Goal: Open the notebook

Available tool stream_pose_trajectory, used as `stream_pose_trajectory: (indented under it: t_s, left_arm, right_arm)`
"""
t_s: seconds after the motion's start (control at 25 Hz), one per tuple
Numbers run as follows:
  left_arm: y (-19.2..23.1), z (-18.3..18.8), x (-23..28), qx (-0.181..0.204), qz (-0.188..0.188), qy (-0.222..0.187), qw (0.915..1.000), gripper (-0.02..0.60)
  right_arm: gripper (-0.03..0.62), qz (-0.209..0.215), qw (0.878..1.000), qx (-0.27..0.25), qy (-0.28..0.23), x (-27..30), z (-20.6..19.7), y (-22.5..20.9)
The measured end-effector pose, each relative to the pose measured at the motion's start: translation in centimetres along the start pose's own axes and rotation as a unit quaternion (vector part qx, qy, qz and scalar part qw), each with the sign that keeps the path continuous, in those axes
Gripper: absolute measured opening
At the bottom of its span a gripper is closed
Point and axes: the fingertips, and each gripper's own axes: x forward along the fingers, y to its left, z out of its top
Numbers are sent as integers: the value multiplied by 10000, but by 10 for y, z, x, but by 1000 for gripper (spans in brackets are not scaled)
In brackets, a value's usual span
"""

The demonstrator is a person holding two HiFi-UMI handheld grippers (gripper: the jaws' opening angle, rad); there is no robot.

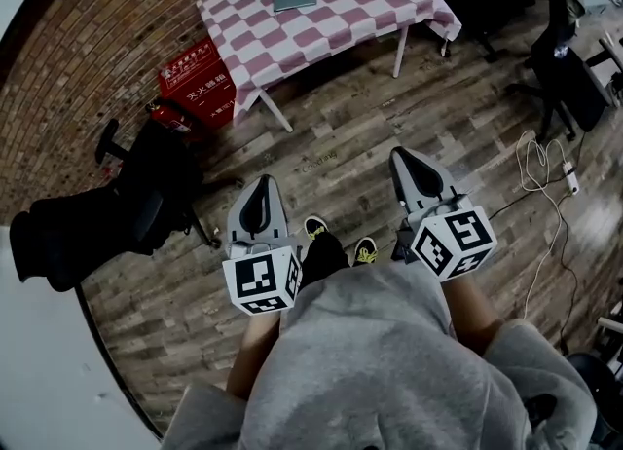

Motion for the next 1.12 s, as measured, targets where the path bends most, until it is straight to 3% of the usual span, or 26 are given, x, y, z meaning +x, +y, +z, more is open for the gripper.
stream_pose_trajectory:
  t_s: [0.44, 1.12]
  left_arm:
    - [11, 0, 19, -13, 21, -1, 10000, 11]
    - [53, 9, 115, -50, -157, 170, 9997, 11]
  right_arm:
    - [26, 197, 9997, -130, 50, 27, 1, 3]
    - [26, 142, 9997, -98, 149, 126, 15, -28]
